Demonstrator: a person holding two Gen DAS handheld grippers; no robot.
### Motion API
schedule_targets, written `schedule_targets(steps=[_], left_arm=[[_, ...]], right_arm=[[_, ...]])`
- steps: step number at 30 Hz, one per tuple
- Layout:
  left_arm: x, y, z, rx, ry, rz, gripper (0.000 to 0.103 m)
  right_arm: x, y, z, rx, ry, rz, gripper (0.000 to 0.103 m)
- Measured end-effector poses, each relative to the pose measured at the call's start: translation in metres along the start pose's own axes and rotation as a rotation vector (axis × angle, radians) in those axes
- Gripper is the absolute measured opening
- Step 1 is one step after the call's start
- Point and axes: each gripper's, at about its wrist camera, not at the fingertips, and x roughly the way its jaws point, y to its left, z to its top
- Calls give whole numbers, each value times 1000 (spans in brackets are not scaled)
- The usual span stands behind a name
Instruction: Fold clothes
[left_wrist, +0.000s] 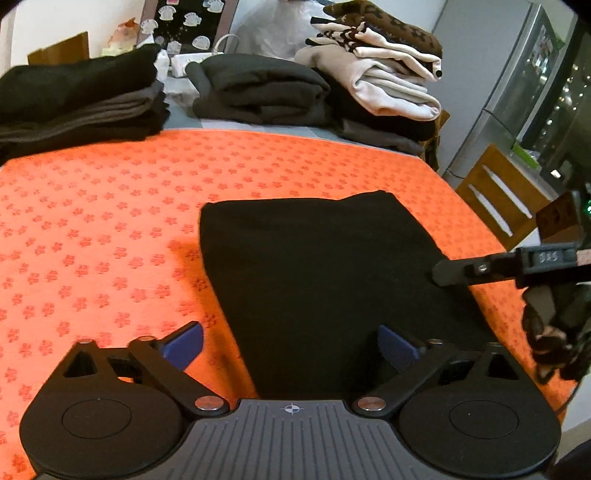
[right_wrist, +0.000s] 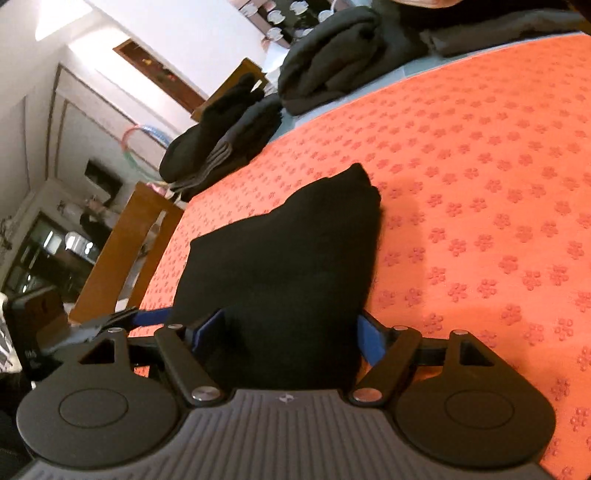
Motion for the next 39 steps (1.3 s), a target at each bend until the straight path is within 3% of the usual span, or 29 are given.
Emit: schedule_targets(steps=[2, 12, 13, 15, 17, 21, 25, 30, 39], left_arm=[[5, 1, 1, -20, 18, -37, 87], [9, 12, 2, -201, 6, -123, 82], [9, 12, 4, -226, 0, -133, 80], [8, 13, 6, -275, -16, -147, 77], [2, 10, 10, -289, -41, -134, 66], [-17, 3, 29, -278, -128, -162, 64], [-30, 2, 61, -272, -219, -176, 64], [-42, 1, 117, -197, -336, -123, 64], [2, 48, 241, -155, -397, -65, 64]], right_arm=[[1, -1, 1, 0, -6, 8, 80], [10, 1, 7, 42, -10, 15, 69], [11, 1, 8, 46, -11, 16, 66], [10, 5, 13, 54, -17, 22, 50], [4, 13, 30, 42, -37, 36, 38], [-6, 31, 64, 17, -76, 64, 36], [-17, 49, 98, -8, -114, 92, 35], [-28, 69, 143, -39, -162, 124, 36], [19, 59, 266, -105, -225, 104, 36]])
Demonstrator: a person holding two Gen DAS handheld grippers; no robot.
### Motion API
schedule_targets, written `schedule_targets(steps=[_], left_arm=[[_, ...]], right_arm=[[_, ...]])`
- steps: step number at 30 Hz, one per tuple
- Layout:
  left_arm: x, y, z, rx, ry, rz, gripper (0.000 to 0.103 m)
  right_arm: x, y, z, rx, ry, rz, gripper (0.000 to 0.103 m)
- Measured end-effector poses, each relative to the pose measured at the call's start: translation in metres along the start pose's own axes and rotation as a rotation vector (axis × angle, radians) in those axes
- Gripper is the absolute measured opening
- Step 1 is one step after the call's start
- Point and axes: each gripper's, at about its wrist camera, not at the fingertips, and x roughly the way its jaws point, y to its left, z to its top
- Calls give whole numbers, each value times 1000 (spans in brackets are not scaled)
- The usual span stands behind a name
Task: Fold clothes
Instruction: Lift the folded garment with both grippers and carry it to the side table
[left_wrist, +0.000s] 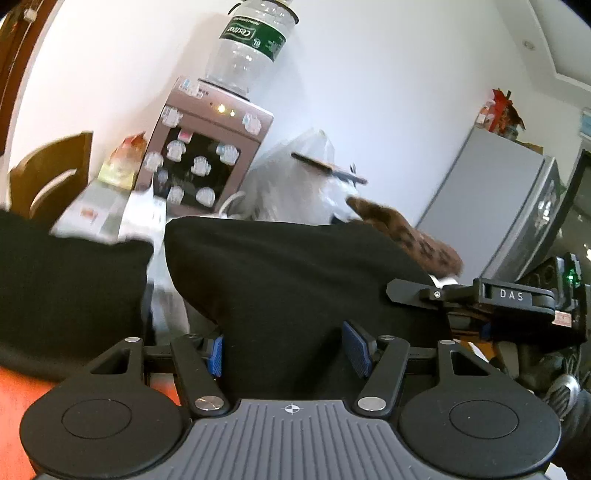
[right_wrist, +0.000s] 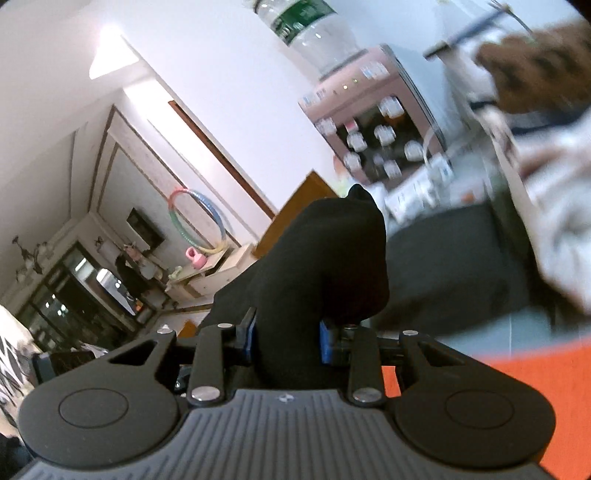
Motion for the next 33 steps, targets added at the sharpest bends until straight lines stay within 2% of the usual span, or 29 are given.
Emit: schedule_targets(steps=[9, 12, 15, 18, 21, 23, 26, 30, 33], left_arm=[[106, 35, 52, 46, -18, -29, 64], [144, 44, 51, 64, 14, -40, 64], [178, 54, 39, 33, 45, -42, 64], [202, 60, 21, -10, 62, -25, 64], [212, 64, 10, -13, 62, -24, 68], [213, 65, 8, -3, 57, -26, 70], [214, 65, 7, 1, 56, -24, 70], [214, 62, 8, 16, 57, -18, 70], [212, 59, 9, 28, 59, -12, 71]], right_arm=[[69, -28, 103, -78, -57, -26, 36], [78, -29, 97, -165, -58, -118, 36], [86, -30, 91, -251, -59, -211, 37], [95, -31, 84, -337, -60, -304, 43], [104, -33, 78, -423, -61, -397, 49], [109, -34, 74, -481, -61, -459, 60], [116, -32, 67, -568, -67, -550, 69], [106, -6, 53, -677, -170, -636, 70], [108, 2, 59, -703, -218, -604, 69]])
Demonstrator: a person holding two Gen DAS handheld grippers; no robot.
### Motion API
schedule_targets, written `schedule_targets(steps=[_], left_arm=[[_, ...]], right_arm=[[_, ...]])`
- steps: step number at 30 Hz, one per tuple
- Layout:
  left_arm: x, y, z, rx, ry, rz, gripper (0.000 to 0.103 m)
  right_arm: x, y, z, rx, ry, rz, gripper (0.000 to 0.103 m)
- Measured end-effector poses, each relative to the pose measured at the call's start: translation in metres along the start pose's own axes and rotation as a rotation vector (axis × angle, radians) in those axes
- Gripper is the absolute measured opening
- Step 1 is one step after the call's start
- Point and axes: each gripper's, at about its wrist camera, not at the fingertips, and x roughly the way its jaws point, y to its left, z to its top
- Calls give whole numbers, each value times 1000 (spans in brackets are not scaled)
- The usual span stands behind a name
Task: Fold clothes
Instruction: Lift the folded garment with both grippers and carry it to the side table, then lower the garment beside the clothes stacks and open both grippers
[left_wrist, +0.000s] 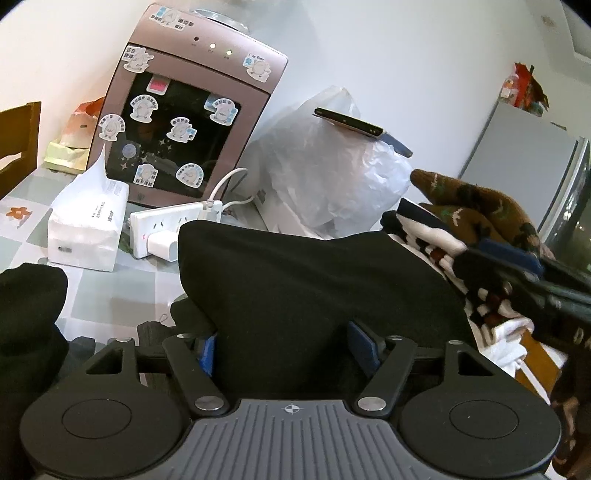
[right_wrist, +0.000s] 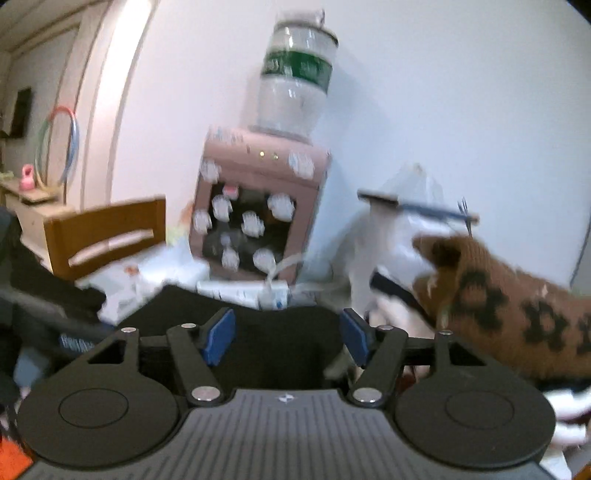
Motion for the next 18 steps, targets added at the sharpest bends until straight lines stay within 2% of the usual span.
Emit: schedule_targets(steps=[3, 4, 5, 8, 12, 15, 18], left_arm=[[-6, -3, 1, -7, -13, 9, 71], [-10, -4, 2, -14, -21, 10, 71], [-14, -4, 3, -27, -30, 8, 71], [-30, -10, 5, -32, -84, 7, 70], [-34, -24, 7, 69, -104, 10, 58], [-23, -26, 9, 68, -49, 15, 53], [-9, -22, 5, 80, 24, 61, 50]], right_arm=[[19, -4, 1, 71, 15, 55, 52], [27, -7, -3, 102, 26, 63, 42], [32, -9, -8, 126, 39, 55, 40], [48, -14, -24, 197, 77, 31, 40], [66, -18, -44, 240, 113, -2, 40], [74, -17, -54, 240, 124, -16, 41], [77, -14, -61, 232, 124, -15, 41]])
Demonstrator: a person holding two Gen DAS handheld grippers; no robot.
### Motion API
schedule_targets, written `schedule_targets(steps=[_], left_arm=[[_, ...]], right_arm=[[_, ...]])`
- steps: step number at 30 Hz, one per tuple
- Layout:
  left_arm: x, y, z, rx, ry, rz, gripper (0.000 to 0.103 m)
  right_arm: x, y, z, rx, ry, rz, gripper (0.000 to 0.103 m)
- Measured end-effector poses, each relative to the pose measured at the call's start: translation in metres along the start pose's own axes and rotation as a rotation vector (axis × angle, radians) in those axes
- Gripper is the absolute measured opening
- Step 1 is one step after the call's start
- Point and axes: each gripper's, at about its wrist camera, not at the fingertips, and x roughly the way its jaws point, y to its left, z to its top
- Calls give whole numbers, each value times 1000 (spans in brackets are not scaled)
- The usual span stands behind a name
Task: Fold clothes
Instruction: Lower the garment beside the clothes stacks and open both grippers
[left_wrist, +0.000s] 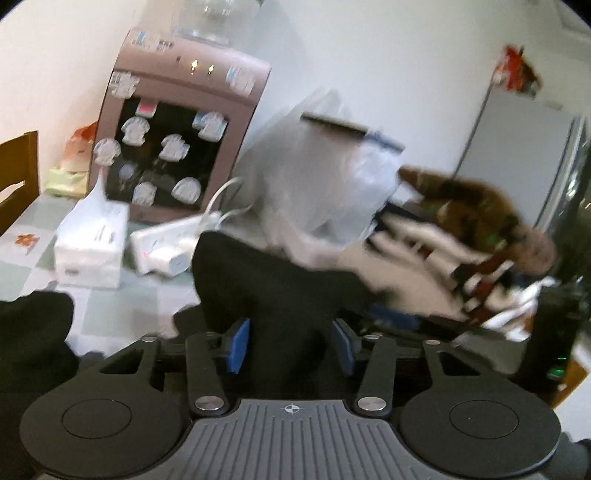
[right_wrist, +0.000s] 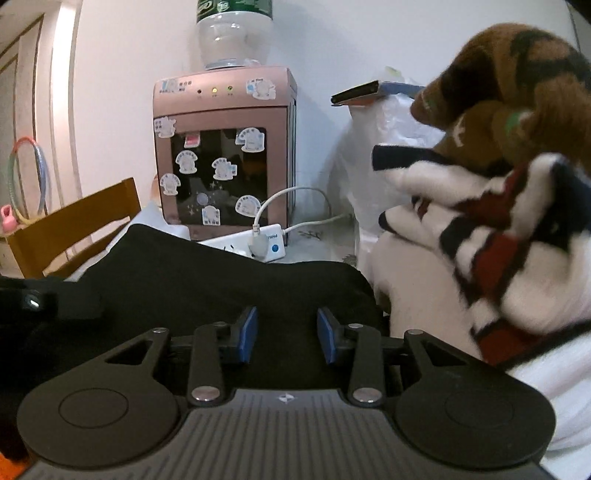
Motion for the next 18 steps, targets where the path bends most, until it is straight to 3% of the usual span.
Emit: schedule_targets(steps=[7, 14, 18], left_arm=[[-20, 5, -2, -31, 5, 12, 53], [-67, -14, -5, -12, -19, 36, 83], [-103, -27, -12, 6, -35, 44, 90]], right_arm=[[-7, -3, 0, 12, -13, 31, 46], [-63, 7, 22, -10, -21, 49, 68], [-96, 13, 35, -23, -25, 60, 75]])
